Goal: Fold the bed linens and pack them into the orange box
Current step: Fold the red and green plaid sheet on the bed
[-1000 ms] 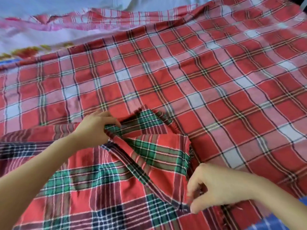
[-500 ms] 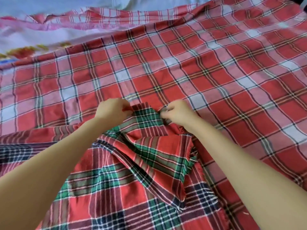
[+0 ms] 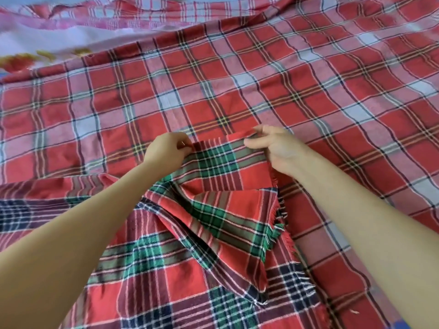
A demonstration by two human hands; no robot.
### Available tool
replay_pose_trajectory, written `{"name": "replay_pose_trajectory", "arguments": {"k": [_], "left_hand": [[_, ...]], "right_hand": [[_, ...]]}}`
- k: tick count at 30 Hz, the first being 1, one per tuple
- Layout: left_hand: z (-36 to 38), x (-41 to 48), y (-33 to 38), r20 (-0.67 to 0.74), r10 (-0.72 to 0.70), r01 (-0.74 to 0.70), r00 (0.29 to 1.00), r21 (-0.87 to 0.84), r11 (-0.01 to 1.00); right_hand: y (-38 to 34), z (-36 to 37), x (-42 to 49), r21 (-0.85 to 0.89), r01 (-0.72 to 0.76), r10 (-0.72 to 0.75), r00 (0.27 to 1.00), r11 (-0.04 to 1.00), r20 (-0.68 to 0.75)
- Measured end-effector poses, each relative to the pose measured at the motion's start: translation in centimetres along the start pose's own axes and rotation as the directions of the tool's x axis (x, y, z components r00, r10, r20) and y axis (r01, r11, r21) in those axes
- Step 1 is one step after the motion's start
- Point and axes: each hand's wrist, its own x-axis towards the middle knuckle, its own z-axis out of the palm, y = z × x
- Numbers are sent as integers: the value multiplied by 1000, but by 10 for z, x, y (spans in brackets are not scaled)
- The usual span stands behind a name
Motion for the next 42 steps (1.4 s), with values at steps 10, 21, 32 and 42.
{"name": "replay_pose_trajectory", "arguments": {"k": [10,21,32,42], "left_hand": [[-23,-43,-23,-181,357,-338,916,132,932],[-53,-80,-83,148,266,-304,953,422,854],[-105,-91,-83,-193,-40,61,980,106,992],[-115,-76,-113,-116,-159,183,980,239,954]], "right_hand": [[29,5,-54,-860,375,-684,728,346,42],[91,0,-171,-876,441,-383,856,196,346],[-25,-10,-118,-720,414,-678,728,557,-106],[-12,-3,-17,-797,100,-316,942,595,-118]]}}
